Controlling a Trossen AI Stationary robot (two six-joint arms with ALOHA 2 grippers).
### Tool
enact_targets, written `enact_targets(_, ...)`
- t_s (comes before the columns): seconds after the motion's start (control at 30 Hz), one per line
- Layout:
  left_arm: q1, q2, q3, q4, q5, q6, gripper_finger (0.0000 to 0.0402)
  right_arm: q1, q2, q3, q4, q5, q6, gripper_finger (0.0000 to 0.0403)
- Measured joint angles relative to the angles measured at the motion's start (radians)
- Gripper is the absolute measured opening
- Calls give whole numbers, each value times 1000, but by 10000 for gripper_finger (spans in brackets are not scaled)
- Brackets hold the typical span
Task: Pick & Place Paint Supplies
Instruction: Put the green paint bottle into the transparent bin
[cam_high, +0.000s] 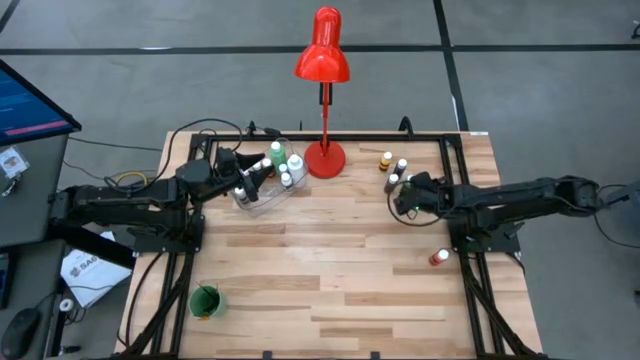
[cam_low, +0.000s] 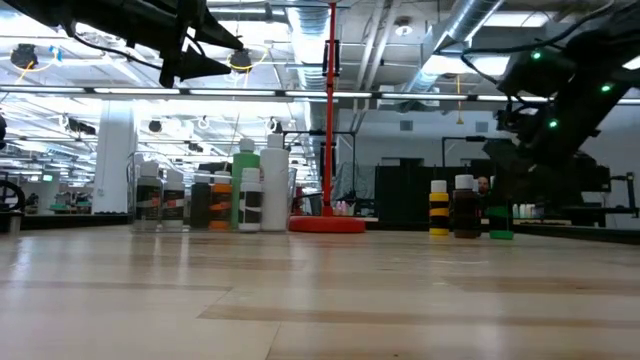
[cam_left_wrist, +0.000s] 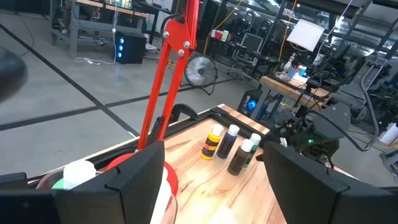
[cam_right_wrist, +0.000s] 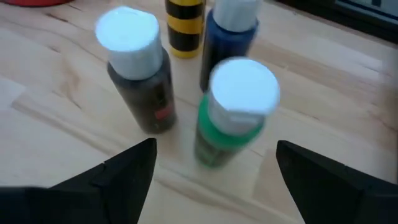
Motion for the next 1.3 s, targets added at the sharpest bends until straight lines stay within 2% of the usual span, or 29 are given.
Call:
enact_targets(0.33,0,0,0,0,0,-3,265,-59,171,0,101,-2,-46,325)
enact_targets(0.47,0,0,0,0,0,-3,265,-80,234,-9,229,-9,-93,310)
enact_targets(0.63,0,0,0,0,0,-3,265,-123,304,-82,421,-88,-65,279)
enact_targets(0.8,0,0,0,0,0,-3,265,-126,322,-91,459,-92,-46,243)
enact_targets(1.07,0,0,0,0,0,-3,265,-130,320,-90,448,-88,-45,101)
enact_targets(1.3,0,0,0,0,0,-3,265,-89,291,-90,416,-112,-42,98)
